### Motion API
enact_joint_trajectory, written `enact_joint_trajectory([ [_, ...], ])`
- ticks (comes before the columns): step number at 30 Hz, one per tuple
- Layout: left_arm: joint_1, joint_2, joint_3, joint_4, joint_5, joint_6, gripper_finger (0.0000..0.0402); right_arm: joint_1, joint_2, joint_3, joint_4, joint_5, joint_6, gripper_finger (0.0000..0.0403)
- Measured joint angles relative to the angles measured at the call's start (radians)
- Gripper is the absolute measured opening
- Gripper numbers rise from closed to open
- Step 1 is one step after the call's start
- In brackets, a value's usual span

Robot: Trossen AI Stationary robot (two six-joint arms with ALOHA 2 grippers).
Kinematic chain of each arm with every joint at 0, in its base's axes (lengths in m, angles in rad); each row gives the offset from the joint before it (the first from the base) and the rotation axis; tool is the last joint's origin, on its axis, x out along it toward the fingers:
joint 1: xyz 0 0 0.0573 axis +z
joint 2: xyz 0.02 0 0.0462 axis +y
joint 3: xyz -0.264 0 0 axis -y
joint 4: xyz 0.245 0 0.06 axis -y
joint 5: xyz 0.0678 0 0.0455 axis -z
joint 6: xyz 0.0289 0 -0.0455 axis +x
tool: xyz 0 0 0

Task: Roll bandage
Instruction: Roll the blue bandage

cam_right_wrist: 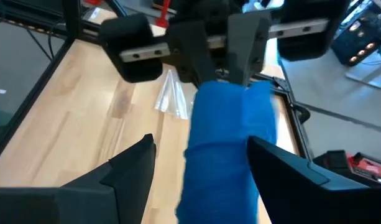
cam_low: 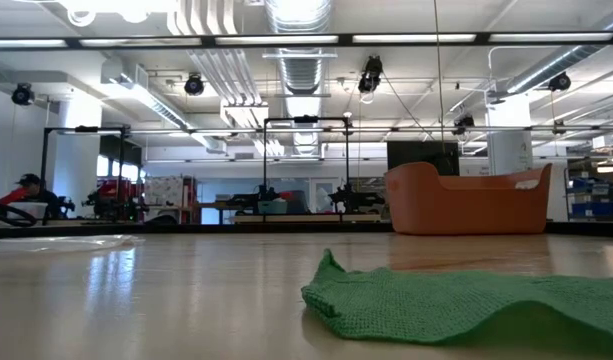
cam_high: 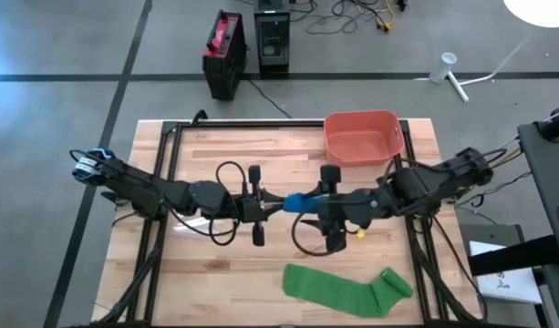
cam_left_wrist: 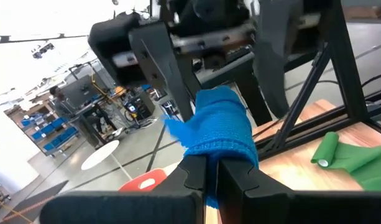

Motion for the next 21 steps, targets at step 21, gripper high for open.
enact_joint_trajectory([
  [21,-0.006,0.001,0.0,0.016,-0.005,-0.019,0.0009,-0.046,0.029,0.0,-0.024,-0.007,0.05,0.0107],
])
